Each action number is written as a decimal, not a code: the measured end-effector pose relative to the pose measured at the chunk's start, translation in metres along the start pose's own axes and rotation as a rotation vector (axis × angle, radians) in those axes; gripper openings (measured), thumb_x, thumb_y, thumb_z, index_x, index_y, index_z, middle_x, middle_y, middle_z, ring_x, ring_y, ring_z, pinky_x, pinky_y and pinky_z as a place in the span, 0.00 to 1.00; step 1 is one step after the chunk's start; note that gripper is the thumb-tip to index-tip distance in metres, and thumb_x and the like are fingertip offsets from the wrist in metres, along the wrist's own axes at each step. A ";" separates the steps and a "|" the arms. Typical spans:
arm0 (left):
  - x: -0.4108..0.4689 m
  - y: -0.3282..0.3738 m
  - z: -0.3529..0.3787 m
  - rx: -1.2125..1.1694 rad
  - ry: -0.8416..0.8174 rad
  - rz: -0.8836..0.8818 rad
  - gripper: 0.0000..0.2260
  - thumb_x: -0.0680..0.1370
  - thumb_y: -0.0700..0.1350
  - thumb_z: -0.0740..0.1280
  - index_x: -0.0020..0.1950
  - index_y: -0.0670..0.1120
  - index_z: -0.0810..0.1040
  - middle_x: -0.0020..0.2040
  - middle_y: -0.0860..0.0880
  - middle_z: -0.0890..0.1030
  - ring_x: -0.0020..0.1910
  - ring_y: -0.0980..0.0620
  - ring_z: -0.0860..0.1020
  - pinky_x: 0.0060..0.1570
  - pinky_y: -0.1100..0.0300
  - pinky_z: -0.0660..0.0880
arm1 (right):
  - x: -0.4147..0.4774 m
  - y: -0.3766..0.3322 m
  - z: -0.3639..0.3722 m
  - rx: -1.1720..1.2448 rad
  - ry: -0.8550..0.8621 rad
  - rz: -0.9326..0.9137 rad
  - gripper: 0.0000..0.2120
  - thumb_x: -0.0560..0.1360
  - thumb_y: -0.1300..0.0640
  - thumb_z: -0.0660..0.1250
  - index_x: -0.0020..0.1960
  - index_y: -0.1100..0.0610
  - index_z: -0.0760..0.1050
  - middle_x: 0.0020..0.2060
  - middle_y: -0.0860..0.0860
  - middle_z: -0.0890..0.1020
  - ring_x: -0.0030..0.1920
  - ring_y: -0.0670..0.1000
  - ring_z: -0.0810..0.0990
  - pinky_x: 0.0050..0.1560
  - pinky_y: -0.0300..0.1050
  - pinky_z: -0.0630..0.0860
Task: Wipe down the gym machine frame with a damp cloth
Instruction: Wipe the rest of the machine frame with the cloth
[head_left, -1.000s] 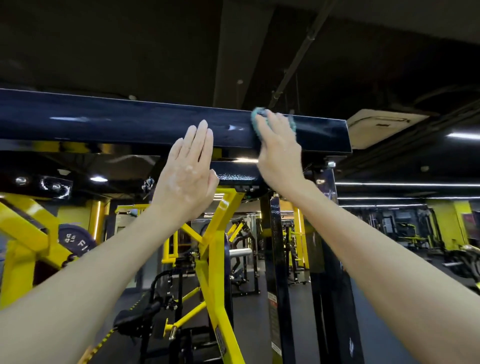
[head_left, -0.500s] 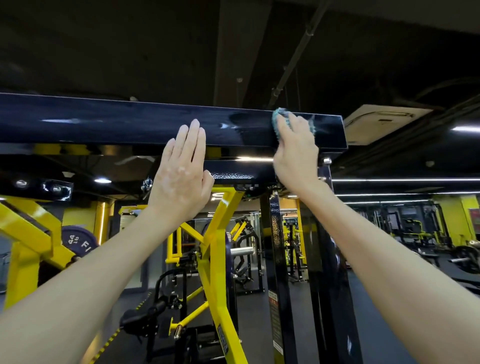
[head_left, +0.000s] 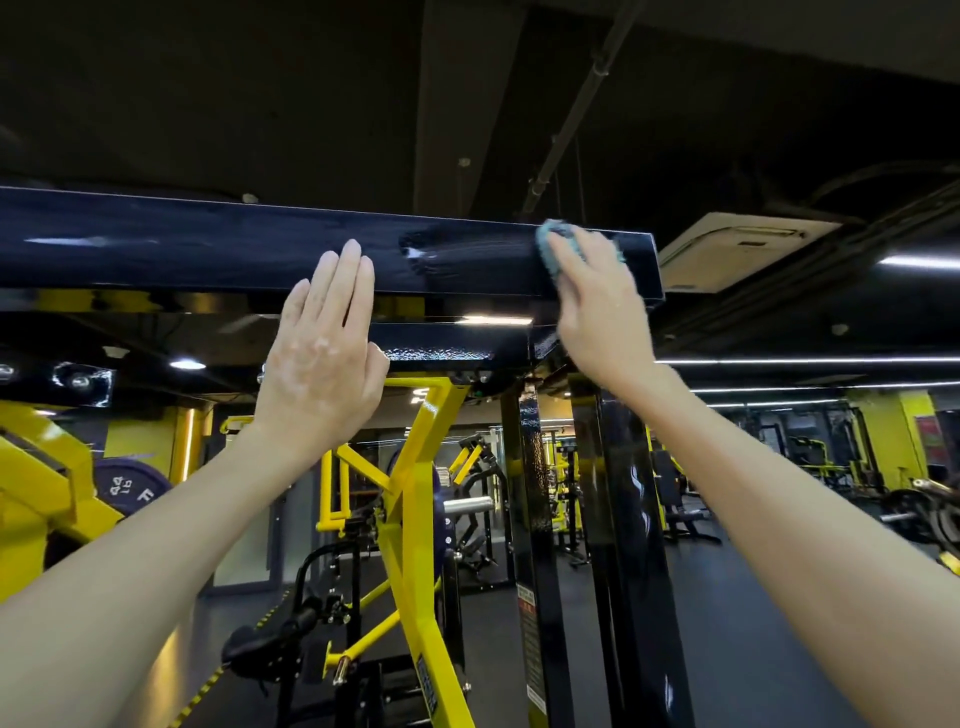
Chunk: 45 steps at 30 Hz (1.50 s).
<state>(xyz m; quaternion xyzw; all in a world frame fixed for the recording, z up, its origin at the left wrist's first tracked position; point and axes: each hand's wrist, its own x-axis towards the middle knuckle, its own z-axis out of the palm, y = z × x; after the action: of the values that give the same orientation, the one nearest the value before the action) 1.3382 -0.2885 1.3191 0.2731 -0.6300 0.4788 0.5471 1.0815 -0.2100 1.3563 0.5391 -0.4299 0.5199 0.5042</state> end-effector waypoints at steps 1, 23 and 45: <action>0.000 0.000 0.000 0.001 -0.001 0.004 0.31 0.77 0.39 0.62 0.79 0.35 0.56 0.79 0.36 0.58 0.79 0.40 0.56 0.76 0.47 0.53 | -0.001 0.008 -0.002 -0.009 0.010 0.041 0.22 0.80 0.62 0.60 0.74 0.59 0.66 0.72 0.58 0.68 0.73 0.58 0.64 0.71 0.61 0.64; -0.001 -0.002 -0.005 0.014 -0.024 0.022 0.30 0.77 0.43 0.55 0.79 0.35 0.57 0.79 0.36 0.58 0.78 0.39 0.57 0.76 0.47 0.55 | 0.007 -0.015 0.010 0.018 0.025 -0.045 0.25 0.77 0.66 0.61 0.73 0.58 0.67 0.70 0.56 0.69 0.71 0.56 0.65 0.70 0.59 0.66; -0.007 -0.029 -0.022 0.092 -0.081 0.002 0.32 0.78 0.44 0.57 0.79 0.35 0.52 0.80 0.36 0.53 0.79 0.40 0.53 0.76 0.47 0.53 | 0.011 -0.081 0.035 0.052 -0.044 -0.148 0.29 0.74 0.68 0.62 0.74 0.58 0.66 0.73 0.58 0.67 0.74 0.58 0.62 0.74 0.60 0.59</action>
<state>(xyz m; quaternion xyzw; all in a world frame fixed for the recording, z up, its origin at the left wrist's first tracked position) 1.3743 -0.2809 1.3200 0.3166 -0.6292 0.4964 0.5074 1.1672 -0.2338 1.3615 0.5937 -0.3864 0.4801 0.5174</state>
